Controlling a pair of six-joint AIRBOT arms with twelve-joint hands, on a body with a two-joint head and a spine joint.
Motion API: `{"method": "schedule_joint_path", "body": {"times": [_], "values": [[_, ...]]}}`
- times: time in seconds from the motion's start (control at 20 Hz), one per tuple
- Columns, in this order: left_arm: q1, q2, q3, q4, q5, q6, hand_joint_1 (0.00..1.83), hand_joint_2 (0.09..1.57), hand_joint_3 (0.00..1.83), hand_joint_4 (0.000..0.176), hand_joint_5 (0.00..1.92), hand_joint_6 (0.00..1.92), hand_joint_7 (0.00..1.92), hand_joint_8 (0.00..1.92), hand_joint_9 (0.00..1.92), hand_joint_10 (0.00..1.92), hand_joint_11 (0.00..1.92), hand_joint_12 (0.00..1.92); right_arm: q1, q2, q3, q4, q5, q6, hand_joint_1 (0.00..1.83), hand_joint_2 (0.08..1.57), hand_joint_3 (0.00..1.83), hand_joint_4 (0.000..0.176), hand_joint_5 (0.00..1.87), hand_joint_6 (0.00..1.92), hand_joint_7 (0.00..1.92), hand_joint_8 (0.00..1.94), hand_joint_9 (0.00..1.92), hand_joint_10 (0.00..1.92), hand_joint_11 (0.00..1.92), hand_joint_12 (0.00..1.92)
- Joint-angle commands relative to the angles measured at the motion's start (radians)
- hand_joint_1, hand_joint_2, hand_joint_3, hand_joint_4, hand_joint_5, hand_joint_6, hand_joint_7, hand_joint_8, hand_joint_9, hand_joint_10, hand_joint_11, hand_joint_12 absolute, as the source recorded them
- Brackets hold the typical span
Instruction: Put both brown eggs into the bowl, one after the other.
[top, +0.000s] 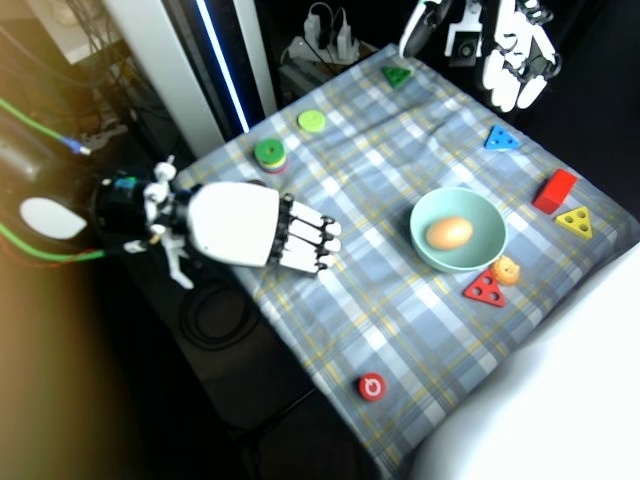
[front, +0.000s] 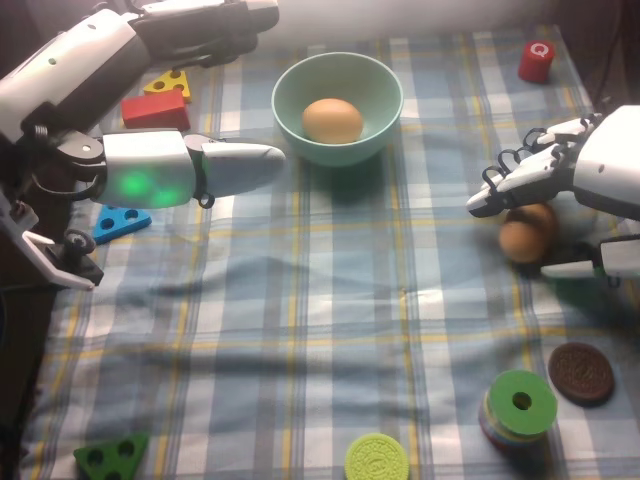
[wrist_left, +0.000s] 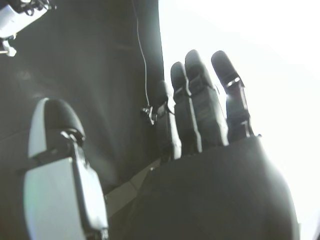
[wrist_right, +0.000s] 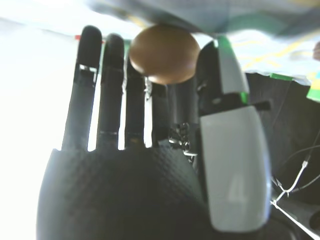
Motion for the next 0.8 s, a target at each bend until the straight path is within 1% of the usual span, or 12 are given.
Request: {"method": "schedule_joint_path", "body": {"times": [0.0, 0.05, 0.15, 0.2, 0.25, 0.4, 0.45, 0.5, 0.6, 0.65, 0.7, 0.75], "values": [[-0.012, 0.002, 0.001, 0.008, -0.123, -0.011, 0.73, 0.90, 0.00, 0.071, 0.45, 0.01, 0.51, 0.00, 0.50, 0.00, 0.00, 0.87, 0.014, -0.001, 0.007, 0.024, 0.093, 0.004, 1.29, 1.11, 0.00, 0.000, 0.80, 0.00, 0.95, 0.82, 1.11, 0.19, 0.80, 1.26], [-0.012, 0.002, 0.001, 0.008, -0.123, -0.011, 0.74, 0.90, 0.00, 0.056, 0.47, 0.01, 0.52, 0.00, 0.51, 0.00, 0.00, 0.87, 0.015, -0.003, 0.010, 0.023, 0.090, 0.004, 1.26, 1.12, 0.02, 0.000, 0.84, 0.77, 1.02, 1.04, 1.24, 0.35, 0.92, 1.37], [-0.012, 0.002, 0.001, 0.008, -0.122, -0.011, 0.75, 0.89, 0.00, 0.080, 0.46, 0.00, 0.52, 0.00, 0.51, 0.00, 0.00, 0.92, 0.016, -0.004, 0.013, 0.023, 0.086, 0.004, 1.25, 1.13, 0.00, 0.000, 0.91, 1.00, 0.97, 1.09, 1.12, 1.04, 0.97, 1.58], [-0.012, 0.002, 0.001, 0.008, -0.122, -0.011, 0.73, 0.90, 0.00, 0.067, 0.47, 0.01, 0.52, 0.00, 0.51, 0.00, 0.00, 0.92, 0.016, -0.004, 0.014, 0.023, 0.084, 0.004, 1.25, 1.14, 0.00, 0.000, 0.92, 0.83, 0.96, 1.24, 1.04, 1.13, 0.92, 1.57], [-0.012, 0.001, 0.001, 0.007, -0.122, -0.011, 0.71, 0.90, 0.00, 0.064, 0.47, 0.01, 0.53, 0.00, 0.51, 0.00, 0.00, 0.92, 0.017, -0.004, 0.014, 0.023, 0.083, 0.004, 1.25, 1.15, 0.00, 0.000, 0.95, 0.75, 0.92, 1.34, 0.96, 1.19, 0.87, 1.57], [-0.012, -0.001, 0.001, 0.006, -0.121, -0.011, 0.71, 0.90, 0.00, 0.046, 0.49, 0.00, 0.52, 0.00, 0.50, 0.00, 0.00, 0.94, 0.023, -0.006, 0.016, 0.023, 0.083, 0.004, 1.24, 1.17, 0.00, 0.000, 0.91, 0.80, 0.88, 1.41, 0.92, 1.23, 0.87, 1.56], [-0.012, -0.002, 0.001, 0.005, -0.120, -0.011, 0.72, 0.90, 0.00, 0.050, 0.49, 0.00, 0.52, 0.00, 0.51, 0.00, 0.00, 0.94, 0.028, -0.007, 0.017, 0.021, 0.083, 0.004, 1.17, 1.15, 0.00, 0.000, 0.93, 0.99, 0.82, 1.38, 0.87, 1.55, 0.86, 1.78], [-0.012, -0.002, 0.001, 0.004, -0.121, -0.011, 0.73, 0.90, 0.00, 0.044, 0.50, 0.00, 0.52, 0.00, 0.50, 0.00, 0.00, 0.92, 0.033, -0.008, 0.017, 0.020, 0.083, 0.003, 1.15, 1.14, 0.00, 0.000, 0.94, 1.01, 0.74, 1.63, 0.86, 1.85, 0.96, 1.89], [-0.011, -0.002, 0.001, 0.001, -0.125, -0.012, 0.75, 0.89, 0.00, 0.028, 0.53, 0.01, 0.53, 0.00, 0.50, 0.00, 0.00, 0.93, 0.045, -0.008, 0.018, 0.020, 0.084, -0.001, 1.15, 1.13, 0.00, 0.000, 0.95, 1.01, 0.75, 1.87, 0.96, 1.92, 1.09, 1.92], [-0.010, -0.002, 0.000, 0.001, -0.128, -0.012, 0.76, 0.89, 0.00, 0.036, 0.53, 0.00, 0.52, 0.00, 0.49, 0.00, 0.00, 0.91, 0.058, -0.008, 0.018, 0.020, 0.084, -0.008, 1.14, 1.15, 0.00, 0.000, 0.92, 1.06, 0.77, 1.65, 0.91, 1.83, 0.98, 1.91], [-0.008, -0.001, 0.000, 0.001, -0.132, -0.013, 0.77, 0.89, 0.00, 0.030, 0.52, 0.00, 0.53, 0.00, 0.49, 0.00, 0.00, 0.94, 0.086, -0.011, 0.021, 0.020, 0.084, -0.020, 1.15, 1.14, 0.00, 0.000, 0.93, 1.03, 0.78, 1.64, 0.91, 1.86, 0.99, 1.92], [-0.003, 0.001, -0.002, -0.002, -0.139, -0.015, 0.78, 0.89, 0.00, 0.032, 0.52, 0.00, 0.53, 0.00, 0.50, 0.00, 0.00, 0.91, 0.116, -0.018, 0.026, 0.020, 0.084, -0.030, 1.14, 1.17, 0.00, 0.000, 0.87, 1.13, 0.78, 1.53, 0.92, 1.80, 0.98, 1.91]]}}
